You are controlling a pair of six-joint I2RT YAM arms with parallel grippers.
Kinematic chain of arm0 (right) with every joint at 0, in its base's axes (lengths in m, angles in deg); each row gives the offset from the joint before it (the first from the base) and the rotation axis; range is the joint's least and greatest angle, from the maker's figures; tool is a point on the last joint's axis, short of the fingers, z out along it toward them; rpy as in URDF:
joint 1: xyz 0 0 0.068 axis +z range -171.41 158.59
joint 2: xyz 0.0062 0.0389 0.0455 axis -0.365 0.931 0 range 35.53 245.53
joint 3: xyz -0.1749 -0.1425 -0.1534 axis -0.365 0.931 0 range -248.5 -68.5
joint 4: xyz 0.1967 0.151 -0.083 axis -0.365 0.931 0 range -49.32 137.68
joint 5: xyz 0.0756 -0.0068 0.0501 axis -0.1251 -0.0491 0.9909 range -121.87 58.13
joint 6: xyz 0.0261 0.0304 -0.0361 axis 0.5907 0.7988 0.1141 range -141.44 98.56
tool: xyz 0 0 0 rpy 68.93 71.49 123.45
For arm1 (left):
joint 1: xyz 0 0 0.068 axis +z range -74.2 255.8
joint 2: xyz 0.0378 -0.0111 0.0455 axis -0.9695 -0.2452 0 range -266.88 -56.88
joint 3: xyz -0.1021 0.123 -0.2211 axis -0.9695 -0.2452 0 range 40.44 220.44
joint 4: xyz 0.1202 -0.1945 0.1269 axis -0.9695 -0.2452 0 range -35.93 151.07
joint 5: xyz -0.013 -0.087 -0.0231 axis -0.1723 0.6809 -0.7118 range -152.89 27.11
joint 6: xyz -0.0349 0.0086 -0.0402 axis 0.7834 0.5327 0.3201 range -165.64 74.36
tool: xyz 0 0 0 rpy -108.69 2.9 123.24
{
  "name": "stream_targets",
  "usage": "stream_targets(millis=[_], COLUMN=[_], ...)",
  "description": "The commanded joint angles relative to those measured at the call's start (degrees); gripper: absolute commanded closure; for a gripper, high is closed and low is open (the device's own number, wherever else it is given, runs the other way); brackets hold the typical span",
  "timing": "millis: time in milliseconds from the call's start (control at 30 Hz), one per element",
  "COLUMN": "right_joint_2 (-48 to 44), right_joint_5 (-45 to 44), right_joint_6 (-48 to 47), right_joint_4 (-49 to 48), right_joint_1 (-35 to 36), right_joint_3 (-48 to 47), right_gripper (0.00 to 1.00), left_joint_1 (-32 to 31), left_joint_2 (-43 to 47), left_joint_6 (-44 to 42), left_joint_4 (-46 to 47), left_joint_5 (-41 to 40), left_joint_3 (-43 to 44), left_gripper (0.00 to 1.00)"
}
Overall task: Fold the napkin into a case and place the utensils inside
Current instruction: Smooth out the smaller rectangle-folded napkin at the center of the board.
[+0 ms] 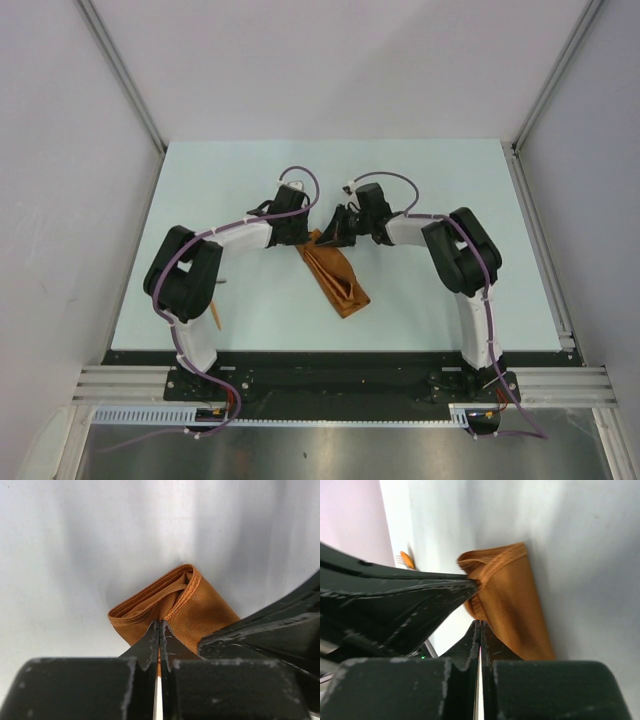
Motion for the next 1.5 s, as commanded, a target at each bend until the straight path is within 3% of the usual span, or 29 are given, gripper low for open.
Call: stream_targets(millis=[0,267,500,700,833,867,1000,1200,1467], right_joint_2=[4.11,10.54,6.07,1.15,-1.49,-2.28,-5.88,-15.8,-25.75], right_joint_5=[-1.11,-1.28,-1.55,-0.14,-0.94,-0.76,-1.46,-4.1,-1.38], right_joint_6=[-1.44,3.74,4.54,1.47,-0.21,-0.29,-4.58,-10.75,-7.08], right_joint_4=[-1.84,-4.39,-4.83,-0.97,2.8,3.25,7.99,16.61,10.82], right_joint_1=[1.62,5.05,3.73,2.94,2.68,2.42,1.63,0.04,1.35], right_joint_3=[-1.73,-10.0,-4.83,-4.38,-4.38,-4.38,-3.68,4.31,21.27], right_gripper=[1.0,1.0,1.0,0.97,0.94,0.92,0.87,0.82,0.79], left_joint_1=[-0.23,-0.49,-0.23,-0.05,0.03,0.12,0.3,0.04,-0.41], left_joint_2=[3.12,1.54,1.54,4.61,7.77,8.13,8.84,3.75,-1.18], left_joint_6=[0.86,2.0,1.83,2.71,2.97,3.06,3.85,6.48,5.61], left_joint_4=[1.66,2.98,2.37,1.75,0.35,0.0,0.6,4.65,5.19], left_joint_5=[1.68,2.57,1.25,1.77,2.91,3.35,6.69,17.76,15.23], left_joint_3=[-0.65,-1.71,-1.27,-1.09,-0.04,0.05,-0.39,-1.27,-3.64], left_gripper=[1.0,1.0,0.99,0.68,0.66,0.66,0.86,0.97,1.0])
